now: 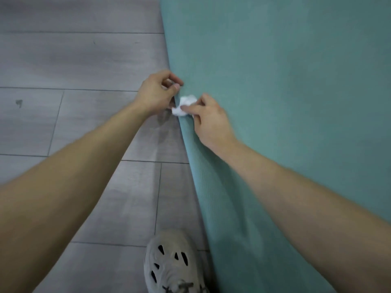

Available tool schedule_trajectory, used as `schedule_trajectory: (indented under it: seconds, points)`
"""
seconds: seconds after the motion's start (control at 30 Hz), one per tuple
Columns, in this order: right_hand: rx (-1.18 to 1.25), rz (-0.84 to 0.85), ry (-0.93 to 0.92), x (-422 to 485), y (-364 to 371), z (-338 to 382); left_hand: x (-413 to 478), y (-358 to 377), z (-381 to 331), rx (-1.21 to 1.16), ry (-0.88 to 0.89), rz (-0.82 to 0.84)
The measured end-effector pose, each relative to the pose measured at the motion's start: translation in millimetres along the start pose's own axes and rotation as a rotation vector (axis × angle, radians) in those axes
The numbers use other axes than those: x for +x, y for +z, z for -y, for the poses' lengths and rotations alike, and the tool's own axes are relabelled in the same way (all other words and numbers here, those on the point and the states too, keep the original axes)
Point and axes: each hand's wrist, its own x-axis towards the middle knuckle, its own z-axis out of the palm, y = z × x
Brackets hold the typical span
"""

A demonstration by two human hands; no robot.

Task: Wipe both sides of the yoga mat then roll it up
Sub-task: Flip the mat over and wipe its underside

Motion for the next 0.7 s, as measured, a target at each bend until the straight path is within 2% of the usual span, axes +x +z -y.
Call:
schedule_trajectory:
  seconds: [0.1, 0.2, 0.27, 0.33, 0.4, 0.5, 0.57, 0.7]
  points:
    - [-0.011, 0.09, -0.088, -88, -26, -22, -2, 10, -3, -0.076, -0.043, -0.03]
    - [-0.035, 0.18, -0.206, -156, -57, -47, -6, 19, -2, -0.047, -0.039, -0.077]
    - [-0.094, 0.202, -0.271, -143, -64, -58, -11, 24, -3, -0.054, -0.048, -0.091]
    - [-0.137, 0.136, -0.247, -87, -61, -63, -18, 25, -6, -0.074, -0.076, -0.08]
    - [-0.182, 0.042, -0.095, -16, -56, -68, -28, 25, -9, -0.079, -0.118, -0.04]
    - [-0.187, 0.027, 0.176, 52, -52, -66, -46, 29, -4, 0.031, -0.147, 0.031]
    - [-0.173, 0.031, 0.198, 48, -50, -65, -59, 36, 0, 0.089, -0.145, 0.056]
    - [-0.184, 0.014, 0.023, -42, -69, -82, -69, 39, 0, 0.075, -0.147, 0.03]
